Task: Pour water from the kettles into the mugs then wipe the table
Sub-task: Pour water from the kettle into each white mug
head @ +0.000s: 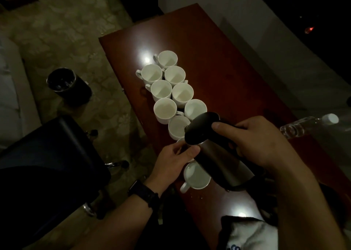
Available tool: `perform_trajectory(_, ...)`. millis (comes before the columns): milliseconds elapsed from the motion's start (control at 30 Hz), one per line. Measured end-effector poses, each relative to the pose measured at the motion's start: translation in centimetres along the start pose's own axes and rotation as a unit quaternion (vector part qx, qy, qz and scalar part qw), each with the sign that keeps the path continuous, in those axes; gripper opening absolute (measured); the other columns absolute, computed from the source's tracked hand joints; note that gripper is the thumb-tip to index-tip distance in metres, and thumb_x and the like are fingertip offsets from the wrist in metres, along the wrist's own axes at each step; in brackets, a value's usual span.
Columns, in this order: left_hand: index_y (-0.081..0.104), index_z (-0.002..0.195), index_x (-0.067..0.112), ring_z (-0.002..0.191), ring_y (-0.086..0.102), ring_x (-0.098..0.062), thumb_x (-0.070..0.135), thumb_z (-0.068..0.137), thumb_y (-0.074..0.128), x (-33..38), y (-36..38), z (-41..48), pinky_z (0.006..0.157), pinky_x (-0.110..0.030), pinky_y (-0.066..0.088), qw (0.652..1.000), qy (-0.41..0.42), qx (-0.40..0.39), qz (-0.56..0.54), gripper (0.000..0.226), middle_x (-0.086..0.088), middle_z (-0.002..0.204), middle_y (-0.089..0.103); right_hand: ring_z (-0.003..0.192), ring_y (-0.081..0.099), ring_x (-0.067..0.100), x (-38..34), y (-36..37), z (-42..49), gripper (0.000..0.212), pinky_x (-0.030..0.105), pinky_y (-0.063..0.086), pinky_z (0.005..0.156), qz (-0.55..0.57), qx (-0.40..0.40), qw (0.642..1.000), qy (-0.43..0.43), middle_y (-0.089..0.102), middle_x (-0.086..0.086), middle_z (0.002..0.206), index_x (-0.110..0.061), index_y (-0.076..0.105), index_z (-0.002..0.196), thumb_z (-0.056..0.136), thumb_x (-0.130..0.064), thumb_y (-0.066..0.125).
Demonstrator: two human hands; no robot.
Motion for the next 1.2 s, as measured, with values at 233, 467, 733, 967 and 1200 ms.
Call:
perform_trajectory(233,0.074,0.093,0.059,0.097,0.069,0.008,0.055,0.08,0.068,0.42,-0.06,0.13,0.075,-0.002,0.048,1.0,0.005,-0.008,0.002,0.015,0.026,0.102,0.075,0.047,0.044,0.02,-0.16,-0.07,-0.28,0.055,0.038,0.037,0.057,0.003,0.001,1.0,-0.002,0.051,0.003,0.046,-0.027,0.069,0.049,0.069,-0.077,0.058)
perform_trajectory(467,0.073,0.09,0.062,0.096,0.069,0.011,0.055,0.084,0.072,0.68,0.15,-0.05,0.074,-0.002,0.048,1.0,0.007,-0.007,0.005,0.009,0.03,0.1,0.075,0.043,0.042,0.017,-0.04,-0.32,-0.34,0.055,0.036,0.036,0.055,0.003,0.002,1.0,0.0,0.049,0.001,0.044,-0.026,0.068,0.048,0.073,-0.075,0.061)
perform_trajectory(733,0.076,0.096,0.056,0.103,0.071,0.001,0.056,0.08,0.071,0.75,0.58,0.03,0.08,-0.009,0.053,1.0,0.004,-0.016,-0.018,0.016,0.019,0.109,0.077,0.045,0.045,0.018,0.2,-0.68,-0.31,0.064,0.037,0.037,0.056,-0.006,0.007,1.0,0.003,0.053,0.003,0.046,-0.016,0.066,0.05,0.077,-0.074,0.062)
perform_trajectory(967,0.077,0.106,0.039,0.106,0.071,-0.004,0.047,0.084,0.071,0.51,0.22,0.03,0.08,-0.011,0.054,1.0,-0.006,-0.013,-0.027,0.024,0.012,0.112,0.077,0.047,0.046,0.02,-0.08,-0.55,-0.52,0.066,0.038,0.037,0.056,-0.013,0.001,1.0,0.004,0.053,0.005,0.049,-0.015,0.066,0.051,0.066,-0.079,0.056)
perform_trajectory(1200,0.078,0.097,0.048,0.102,0.072,-0.001,0.044,0.086,0.074,0.79,0.2,-0.11,0.079,-0.009,0.052,1.0,0.002,-0.004,-0.029,0.012,0.015,0.107,0.078,0.048,0.047,0.019,-0.21,-0.52,-0.59,0.065,0.037,0.038,0.057,-0.01,0.003,1.0,0.006,0.054,0.004,0.049,-0.014,0.066,0.054,0.07,-0.077,0.059)
Point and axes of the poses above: each hand's wrist, its own z-axis towards the middle knuckle, its own y-axis out of the palm, x = y × z, the point moved 3 cm from there along z, towards the middle knuckle
